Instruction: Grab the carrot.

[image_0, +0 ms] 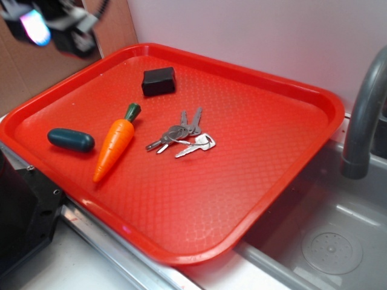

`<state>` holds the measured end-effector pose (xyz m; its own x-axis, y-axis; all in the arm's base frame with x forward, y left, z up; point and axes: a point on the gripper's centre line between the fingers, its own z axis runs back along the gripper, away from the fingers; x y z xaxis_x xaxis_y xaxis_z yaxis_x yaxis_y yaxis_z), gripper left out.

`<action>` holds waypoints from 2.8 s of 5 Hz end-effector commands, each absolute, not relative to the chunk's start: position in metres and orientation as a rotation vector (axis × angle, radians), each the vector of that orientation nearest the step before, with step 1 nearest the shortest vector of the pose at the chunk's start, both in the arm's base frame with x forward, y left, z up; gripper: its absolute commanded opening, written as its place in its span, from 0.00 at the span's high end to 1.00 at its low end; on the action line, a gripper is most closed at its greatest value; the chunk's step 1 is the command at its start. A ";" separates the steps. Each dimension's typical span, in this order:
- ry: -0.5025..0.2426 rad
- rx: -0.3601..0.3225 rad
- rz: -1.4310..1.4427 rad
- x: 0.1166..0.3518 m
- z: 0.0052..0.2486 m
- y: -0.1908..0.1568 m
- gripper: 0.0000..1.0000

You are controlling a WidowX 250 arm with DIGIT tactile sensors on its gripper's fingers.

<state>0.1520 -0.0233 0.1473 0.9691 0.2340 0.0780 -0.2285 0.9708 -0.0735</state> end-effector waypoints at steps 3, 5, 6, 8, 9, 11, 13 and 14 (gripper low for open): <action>-0.047 -0.019 0.338 0.178 0.027 -0.011 0.00; -0.022 -0.027 0.335 0.179 0.014 -0.013 0.43; -0.029 -0.052 0.344 0.176 0.027 -0.006 1.00; -0.038 -0.014 0.232 0.183 0.123 0.008 1.00; -0.015 0.012 0.213 0.192 0.173 0.014 1.00; -0.042 0.077 0.163 0.197 0.226 0.012 1.00; -0.066 0.068 0.148 0.188 0.237 0.009 1.00; -0.061 0.078 0.153 0.188 0.236 0.011 1.00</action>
